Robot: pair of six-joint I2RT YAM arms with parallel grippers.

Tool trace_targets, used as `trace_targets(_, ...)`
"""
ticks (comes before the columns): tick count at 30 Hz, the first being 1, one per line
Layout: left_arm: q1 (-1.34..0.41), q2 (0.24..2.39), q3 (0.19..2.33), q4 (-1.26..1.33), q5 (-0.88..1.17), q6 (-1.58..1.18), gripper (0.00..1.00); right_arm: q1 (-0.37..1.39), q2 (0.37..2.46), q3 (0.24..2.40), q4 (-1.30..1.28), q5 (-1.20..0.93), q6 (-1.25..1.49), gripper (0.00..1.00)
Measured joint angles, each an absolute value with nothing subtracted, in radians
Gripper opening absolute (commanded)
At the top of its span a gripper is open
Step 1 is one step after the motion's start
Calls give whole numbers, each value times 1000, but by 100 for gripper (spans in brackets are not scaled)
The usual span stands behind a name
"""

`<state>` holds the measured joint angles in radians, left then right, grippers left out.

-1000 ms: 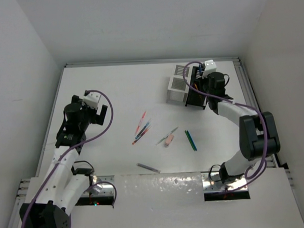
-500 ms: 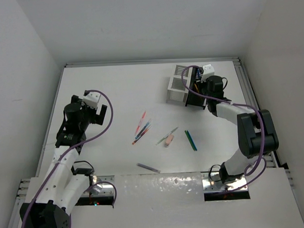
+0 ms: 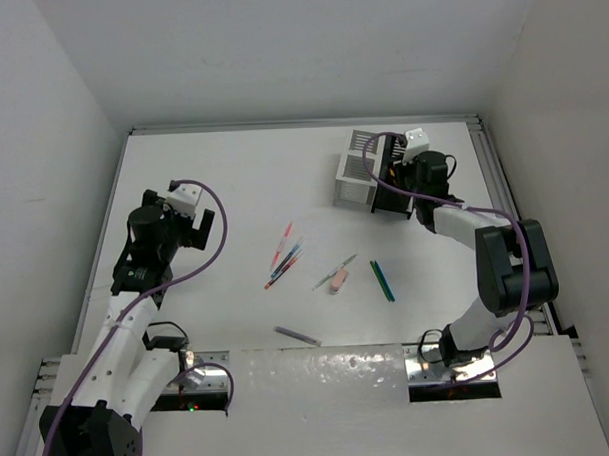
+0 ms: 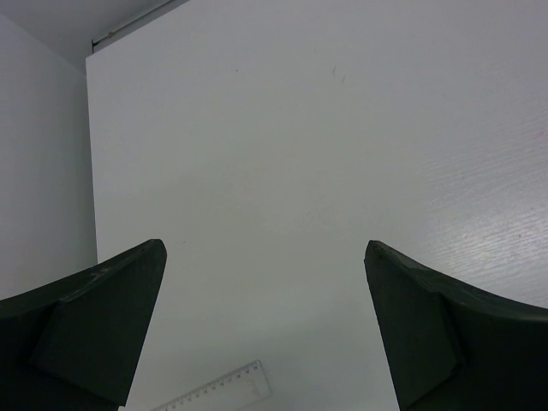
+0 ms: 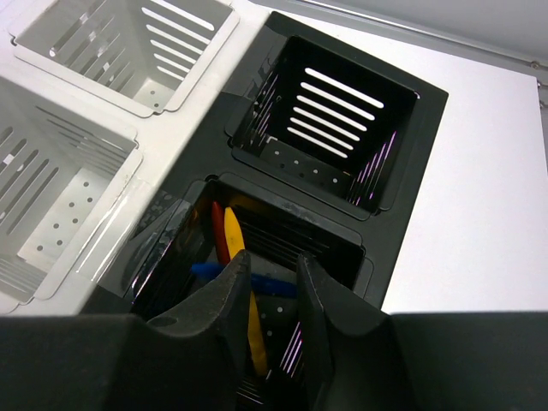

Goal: Sort the stationery into containers
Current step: Place the pen in the storage box.

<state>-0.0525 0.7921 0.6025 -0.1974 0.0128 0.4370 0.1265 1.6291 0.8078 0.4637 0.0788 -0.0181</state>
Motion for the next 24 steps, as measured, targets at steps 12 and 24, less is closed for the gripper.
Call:
trace_targets(12,-52,792,603,-191,10,441,100,129,1594,818,395,55,-27,39)
trace_targets(24,-52,791,603,-189,16,436,100,276,1333,1060,-122,-31,-20,94)
